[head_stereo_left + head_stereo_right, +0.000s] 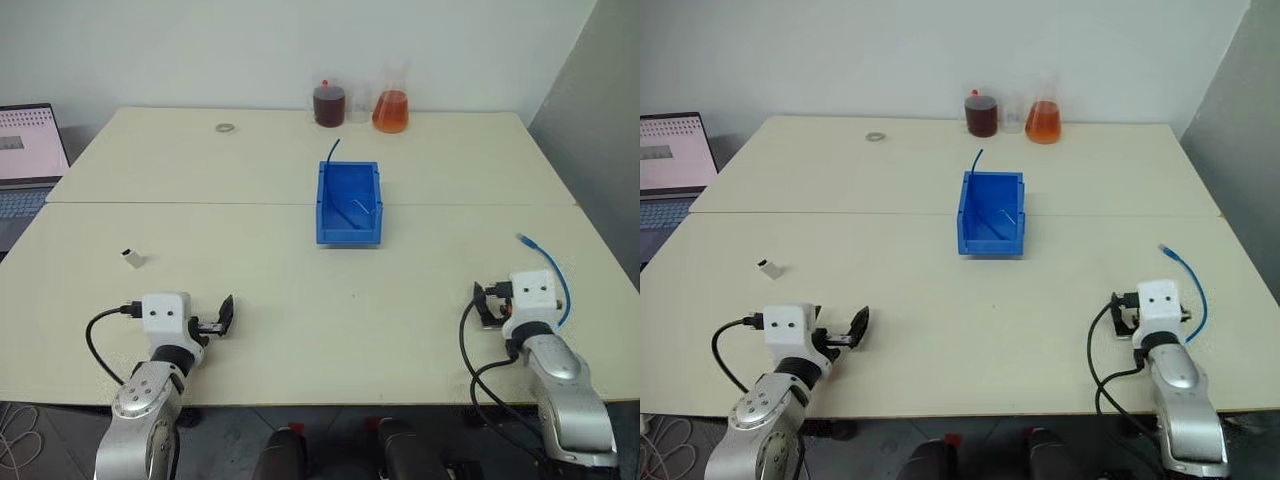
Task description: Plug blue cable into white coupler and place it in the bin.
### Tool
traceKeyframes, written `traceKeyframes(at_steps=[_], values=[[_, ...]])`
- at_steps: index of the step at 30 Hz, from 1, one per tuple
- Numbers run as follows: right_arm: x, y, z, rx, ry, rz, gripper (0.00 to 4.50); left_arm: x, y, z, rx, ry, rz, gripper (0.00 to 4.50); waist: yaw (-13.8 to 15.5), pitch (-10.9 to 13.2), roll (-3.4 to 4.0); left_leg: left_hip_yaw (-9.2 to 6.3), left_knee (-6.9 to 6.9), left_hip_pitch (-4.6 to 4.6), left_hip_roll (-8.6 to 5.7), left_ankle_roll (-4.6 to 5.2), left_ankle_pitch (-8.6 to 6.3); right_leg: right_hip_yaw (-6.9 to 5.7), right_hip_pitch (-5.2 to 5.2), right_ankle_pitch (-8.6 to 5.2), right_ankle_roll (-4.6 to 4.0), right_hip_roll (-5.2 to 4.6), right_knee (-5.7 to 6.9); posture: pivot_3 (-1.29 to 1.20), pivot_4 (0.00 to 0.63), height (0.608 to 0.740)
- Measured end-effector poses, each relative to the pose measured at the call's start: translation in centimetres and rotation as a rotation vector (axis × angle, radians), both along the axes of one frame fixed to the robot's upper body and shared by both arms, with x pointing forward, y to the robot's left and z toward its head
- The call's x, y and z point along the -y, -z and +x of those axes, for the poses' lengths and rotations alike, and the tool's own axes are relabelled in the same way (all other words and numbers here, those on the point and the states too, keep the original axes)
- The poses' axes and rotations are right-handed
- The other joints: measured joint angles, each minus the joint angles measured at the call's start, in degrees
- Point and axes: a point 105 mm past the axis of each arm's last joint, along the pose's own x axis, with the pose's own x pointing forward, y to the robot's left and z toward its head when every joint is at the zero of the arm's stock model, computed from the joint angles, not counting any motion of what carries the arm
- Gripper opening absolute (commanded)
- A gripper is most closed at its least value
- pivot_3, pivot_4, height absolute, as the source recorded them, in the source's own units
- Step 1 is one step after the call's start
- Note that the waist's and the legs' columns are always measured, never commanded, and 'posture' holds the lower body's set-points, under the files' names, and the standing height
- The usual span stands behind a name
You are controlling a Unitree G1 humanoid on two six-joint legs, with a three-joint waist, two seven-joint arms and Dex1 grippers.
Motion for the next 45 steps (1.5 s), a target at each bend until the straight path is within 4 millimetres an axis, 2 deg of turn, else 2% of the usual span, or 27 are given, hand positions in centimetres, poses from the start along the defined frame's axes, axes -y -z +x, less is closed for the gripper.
traceKeyframes(at_steps=[6, 13, 19, 25, 29, 33, 36, 38, 40, 42, 45], values=[[-0.1, 0.0, -0.1, 0.003, 0.007, 0.009, 4.48, -0.1, 0.5, -0.6, -0.010, -0.028, -0.015, 4.50, 0.0, 0.0, -0.01, 0.00, 0.02, 0.00, 0.00, 0.00, 0.00, 0.00, 0.01, -0.12, 0.21, 0.00, 0.00, 0.00, 0.150, 0.740], [0.1, 0.5, -0.5, -0.014, 0.019, 0.008, 4.48, -1.5, 0.1, -1.6, -0.004, -0.095, 0.008, 4.50, 0.0, 0.0, 0.00, 0.00, 0.01, 0.00, -0.01, 0.00, 0.00, 0.01, 0.01, -0.13, 0.21, 0.00, 0.00, 0.00, 0.150, 0.740], [0.1, 0.7, -0.7, -0.020, 0.020, 0.008, 4.48, -2.4, 0.6, -2.4, -0.018, -0.151, -0.002, 4.50, 0.0, 0.0, 0.00, 0.00, 0.01, 0.01, -0.01, 0.00, 0.00, 0.01, 0.01, -0.13, 0.22, 0.00, 0.00, 0.00, 0.150, 0.740], [0.2, 0.7, -0.7, -0.027, 0.022, 0.009, 4.48, -2.2, 0.8, -2.6, -0.021, -0.154, -0.007, 4.50, 0.1, -0.1, 0.00, 0.01, 0.01, 0.01, -0.01, 0.00, 0.00, 0.01, 0.02, -0.13, 0.22, 0.00, 0.00, 0.00, 0.150, 0.740], [0.1, 0.4, -0.7, -0.017, 0.020, 0.005, 4.48, -1.2, 0.7, -2.1, -0.023, -0.096, 0.015, 4.50, 0.1, -0.1, 0.01, 0.00, 0.01, 0.01, -0.02, 0.00, 0.00, 0.00, 0.02, -0.13, 0.22, 0.00, 0.00, 0.00, 0.150, 0.740], [-0.2, -0.5, -0.8, 0.007, 0.013, -0.004, 4.48, 1.1, -0.1, -0.7, -0.009, 0.074, 0.062, 4.50, 0.2, -0.1, 0.02, 0.00, 0.02, 0.00, -0.02, 0.00, 0.00, 0.00, 0.02, -0.13, 0.22, 0.00, 0.00, 0.00, 0.150, 0.740], [-0.1, -2.2, -0.7, 0.044, -0.010, -0.043, 4.48, 4.9, -2.7, 1.8, 0.052, 0.331, 0.078, 4.50, 0.6, -0.1, 0.05, -0.01, 0.04, 0.01, -0.05, 0.00, 0.01, -0.03, 0.04, -0.12, 0.24, 0.01, 0.01, 0.00, 0.150, 0.740], [0.7, -3.7, -0.3, 0.064, -0.022, -0.082, 4.48, 8.8, -4.9, 3.0, 0.105, 0.564, 0.079, 4.50, 0.7, -0.1, 0.05, 0.00, 0.08, -0.03, -0.10, 0.00, 0.01, -0.02, 0.06, -0.07, 0.28, -0.01, -0.02, 0.00, 0.150, 0.740], [2.1, -4.7, 0.2, 0.066, -0.028, -0.097, 4.48, 12.6, -6.4, 3.3, 0.138, 0.803, 0.086, 4.50, 0.7, -0.1, 0.05, 0.03, 0.07, -0.02, -0.13, 0.00, 0.01, 0.01, 0.09, 0.03, 0.14, -0.03, -0.07, 0.00, 0.150, 0.740], [4.2, -4.9, 1.1, 0.031, -0.031, -0.099, 4.48, 15.9, -6.8, 3.4, 0.147, 1.026, 0.120, 4.50, 0.7, -0.1, 0.07, 0.08, 0.07, 0.00, -0.16, 0.01, 0.01, 0.03, 0.12, 0.09, 0.07, -0.03, -0.13, 0.00, 0.150, 0.740], [7.9, -4.9, 2.5, -0.037, -0.019, -0.077, 4.48, 19.1, -5.4, 3.3, 0.105, 1.273, 0.180, 4.50, 0.4, -0.1, 0.10, 0.12, 0.03, 0.02, -0.19, 0.05, 0.01, 0.07, 0.11, 0.09, 0.06, -0.02, -0.14, 0.00, 0.150, 0.740]])
